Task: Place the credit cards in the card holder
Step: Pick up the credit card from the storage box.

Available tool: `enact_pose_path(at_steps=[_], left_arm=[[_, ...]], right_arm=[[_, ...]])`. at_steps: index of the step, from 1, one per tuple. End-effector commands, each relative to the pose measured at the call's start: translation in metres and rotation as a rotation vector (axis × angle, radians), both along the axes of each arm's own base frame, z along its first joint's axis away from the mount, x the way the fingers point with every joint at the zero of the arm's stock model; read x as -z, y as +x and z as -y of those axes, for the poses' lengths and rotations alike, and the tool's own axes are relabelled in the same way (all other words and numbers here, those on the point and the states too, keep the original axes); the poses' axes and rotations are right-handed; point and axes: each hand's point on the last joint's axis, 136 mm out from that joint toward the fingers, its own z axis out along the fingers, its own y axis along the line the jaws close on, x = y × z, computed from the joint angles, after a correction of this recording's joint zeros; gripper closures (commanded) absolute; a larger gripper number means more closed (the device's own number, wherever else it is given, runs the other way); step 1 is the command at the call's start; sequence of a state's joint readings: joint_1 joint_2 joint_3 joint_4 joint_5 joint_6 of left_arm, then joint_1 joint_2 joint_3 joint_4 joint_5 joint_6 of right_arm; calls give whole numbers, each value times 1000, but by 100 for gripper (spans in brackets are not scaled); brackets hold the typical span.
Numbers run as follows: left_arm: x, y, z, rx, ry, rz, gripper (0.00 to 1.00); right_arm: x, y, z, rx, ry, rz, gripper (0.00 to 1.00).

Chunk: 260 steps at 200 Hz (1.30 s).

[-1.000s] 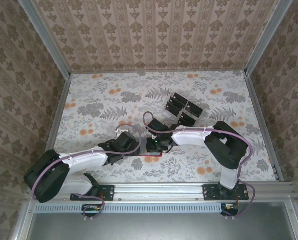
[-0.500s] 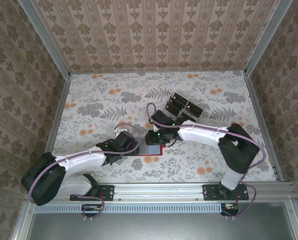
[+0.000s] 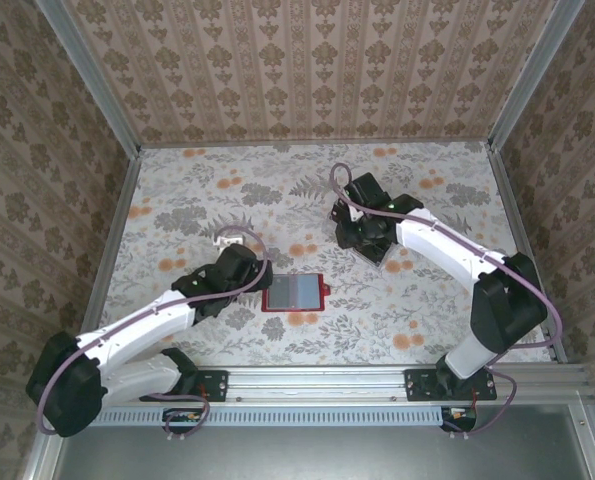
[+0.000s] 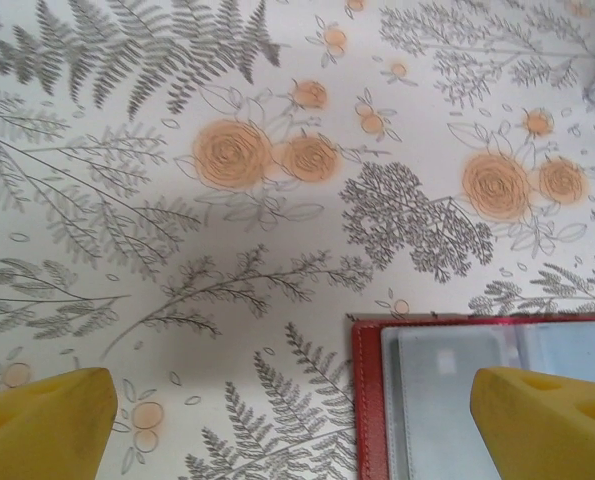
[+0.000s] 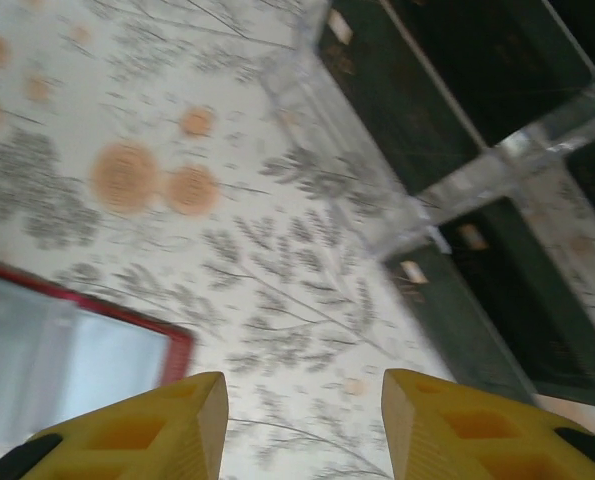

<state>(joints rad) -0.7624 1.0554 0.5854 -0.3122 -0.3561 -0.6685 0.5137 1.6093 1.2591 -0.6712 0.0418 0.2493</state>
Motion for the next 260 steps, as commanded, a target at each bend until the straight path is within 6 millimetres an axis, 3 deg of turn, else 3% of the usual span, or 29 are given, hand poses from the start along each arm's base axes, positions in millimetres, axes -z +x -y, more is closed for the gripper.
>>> enact_pose_path(at_steps=[1, 52, 104, 207, 260], left_arm=[[-15, 6, -13, -36, 22, 25, 0], [-14, 10, -18, -73, 8, -14, 0], [-10, 10, -21, -93, 14, -18, 0], [-5, 9, -25, -111, 19, -14, 0], [-3, 9, -25, -114, 15, -13, 0]], right_arm=[[13, 1, 27, -47, -201, -22, 53], [34, 12, 47, -48, -367, -32, 54], [45, 22, 51, -57, -430, -41, 53], [75, 12, 52, -74, -446, -108, 54], [80, 5, 50, -79, -416, -128, 58]])
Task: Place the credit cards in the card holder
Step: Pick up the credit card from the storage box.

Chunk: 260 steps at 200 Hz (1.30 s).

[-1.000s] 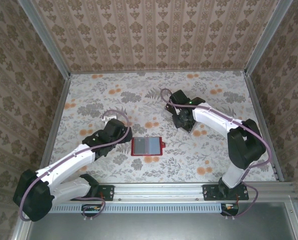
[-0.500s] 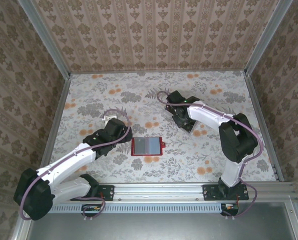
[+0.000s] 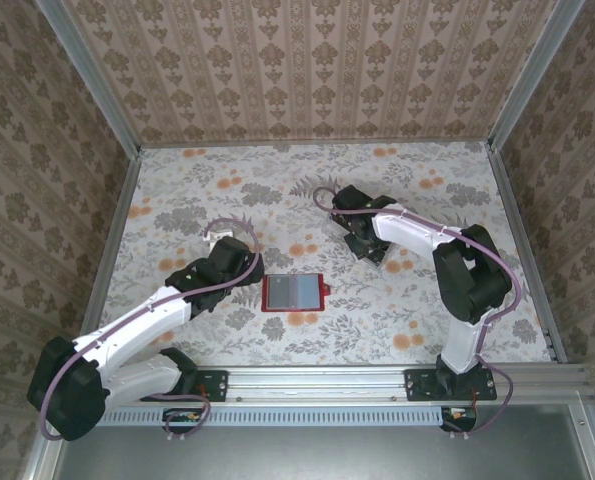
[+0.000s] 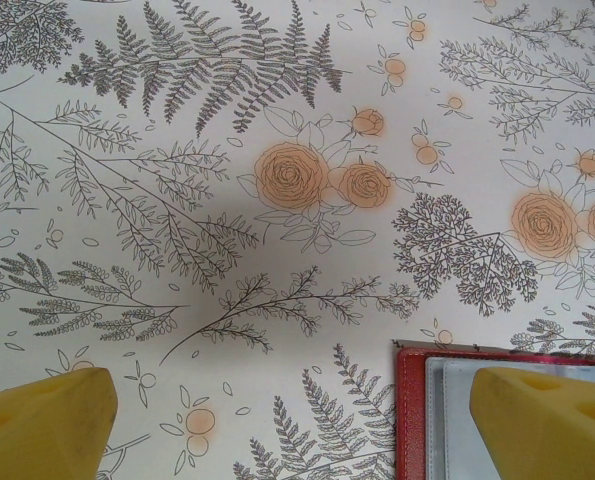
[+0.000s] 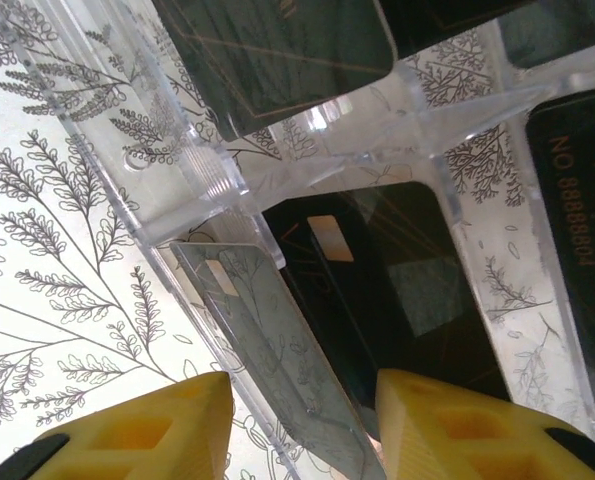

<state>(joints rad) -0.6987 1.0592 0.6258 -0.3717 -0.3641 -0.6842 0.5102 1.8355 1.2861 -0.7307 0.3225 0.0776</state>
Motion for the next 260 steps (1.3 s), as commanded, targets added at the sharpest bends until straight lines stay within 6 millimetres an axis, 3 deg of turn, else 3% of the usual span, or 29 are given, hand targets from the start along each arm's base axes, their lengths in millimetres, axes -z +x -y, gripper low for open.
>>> enact_pose_path(at_steps=[1, 61, 161, 260], left_arm=[[3, 0, -7, -34, 6, 2, 0], [4, 1, -5, -34, 4, 1, 0], [7, 1, -4, -30, 2, -6, 0], [8, 1, -3, -22, 8, -12, 0]], right_arm=[[9, -7, 1, -6, 5, -36, 58], [-2, -9, -2, -5, 39, -21, 70], [-16, -8, -1, -11, 35, 0, 74], [-6, -10, -2, -28, 26, -30, 85]])
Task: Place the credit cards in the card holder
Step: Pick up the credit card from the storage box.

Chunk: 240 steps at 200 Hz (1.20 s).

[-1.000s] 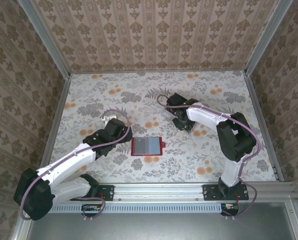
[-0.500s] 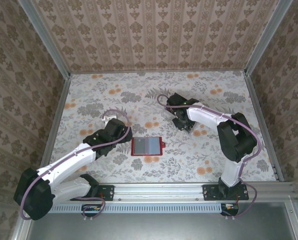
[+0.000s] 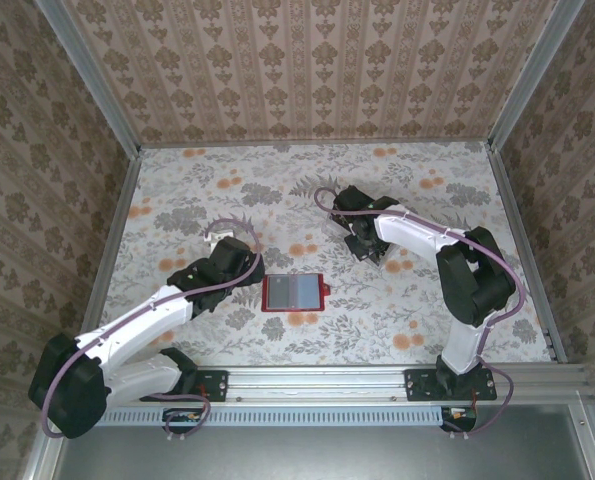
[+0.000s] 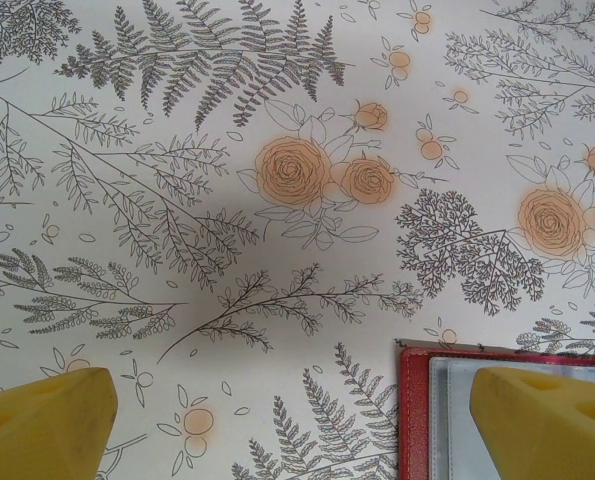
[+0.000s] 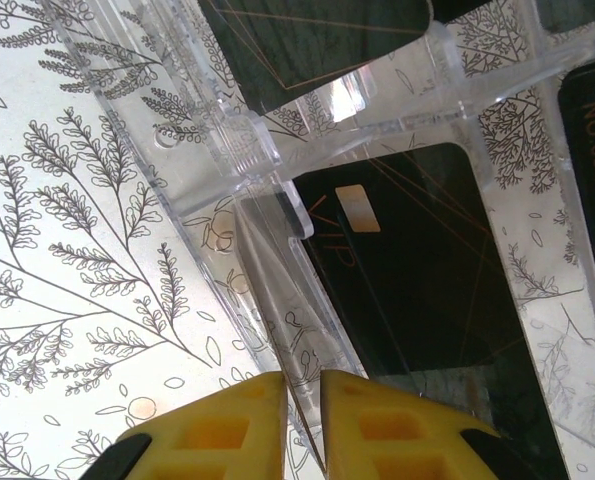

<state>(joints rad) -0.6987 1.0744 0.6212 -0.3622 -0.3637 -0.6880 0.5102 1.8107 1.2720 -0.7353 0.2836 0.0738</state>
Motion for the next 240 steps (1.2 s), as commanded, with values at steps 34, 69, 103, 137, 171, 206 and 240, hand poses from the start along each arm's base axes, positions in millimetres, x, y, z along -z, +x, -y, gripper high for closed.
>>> enact_pose_path(at_steps=[34, 69, 103, 137, 171, 206, 240], left_arm=[[2, 1, -3, -15, 6, -2, 0], [-1, 2, -2, -5, 12, 6, 0], [-2, 4, 2, 30, 35, -4, 0], [1, 3, 8, 73, 57, -39, 0], [6, 1, 14, 113, 76, -66, 0], [17, -7, 18, 144, 124, -100, 0], [25, -14, 17, 138, 130, -116, 0]], right_arm=[[-7, -3, -1, -37, 4, -16, 93], [-27, 0, -10, -68, 53, 13, 100], [-57, 0, -20, -70, 138, 60, 100], [-98, -7, -35, -32, 302, 126, 100], [-127, -25, -75, 53, 647, 131, 100], [-115, -49, -123, 177, 893, 93, 100], [-85, -73, -161, 236, 926, 61, 100]])
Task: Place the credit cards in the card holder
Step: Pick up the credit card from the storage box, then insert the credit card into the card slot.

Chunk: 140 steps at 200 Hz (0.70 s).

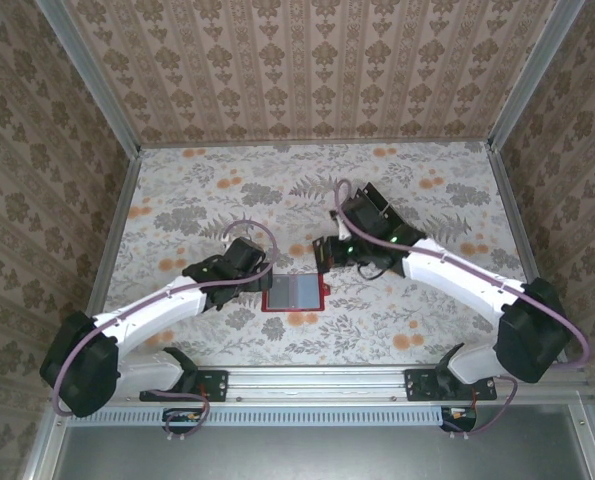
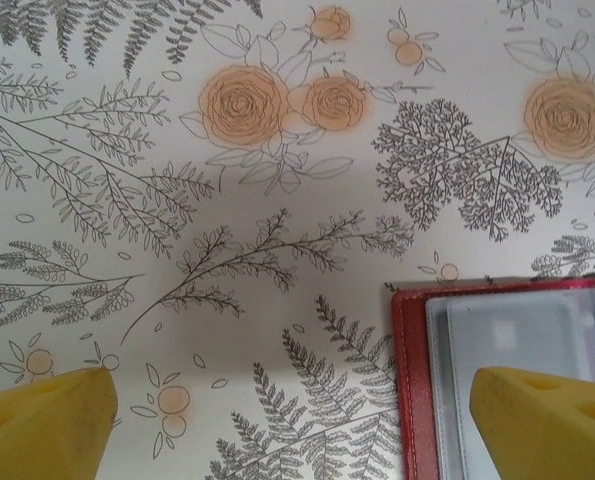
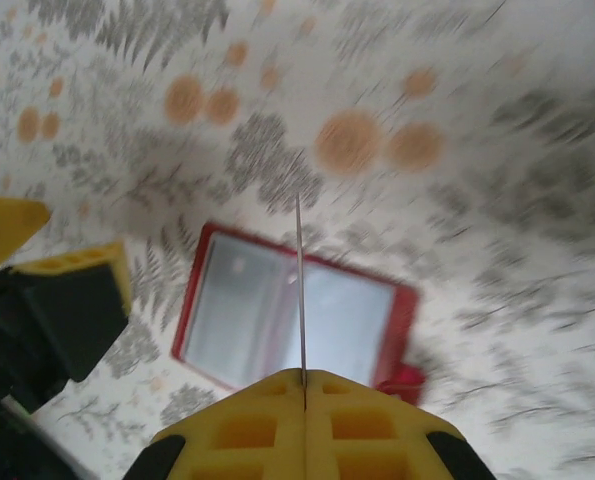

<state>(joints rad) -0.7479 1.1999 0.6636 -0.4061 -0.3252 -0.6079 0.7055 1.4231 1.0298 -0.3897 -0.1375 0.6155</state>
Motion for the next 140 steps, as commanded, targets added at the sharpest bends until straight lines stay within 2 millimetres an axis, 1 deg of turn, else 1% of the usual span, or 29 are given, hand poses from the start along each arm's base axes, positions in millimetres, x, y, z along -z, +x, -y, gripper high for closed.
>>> enact_pose_path(at_steps=[1, 12, 45, 102, 122, 140], left_arm=[[0, -4, -1, 6, 19, -7, 0], [1, -5, -2, 3, 18, -5, 0], [5, -7, -2, 6, 21, -10, 0], [10, -10, -1, 20, 19, -19, 0], [12, -10, 1, 27, 17, -23, 0], [13, -10, 4, 40, 11, -29, 0]], right_arm=[[2, -4, -33, 95, 138, -38, 100], [13, -8, -40, 104, 127, -46, 100], [38, -15, -49, 134, 115, -78, 100], [73, -18, -44, 172, 56, -92, 100], [87, -19, -36, 187, 20, -94, 100], [94, -22, -28, 197, -8, -92, 100]])
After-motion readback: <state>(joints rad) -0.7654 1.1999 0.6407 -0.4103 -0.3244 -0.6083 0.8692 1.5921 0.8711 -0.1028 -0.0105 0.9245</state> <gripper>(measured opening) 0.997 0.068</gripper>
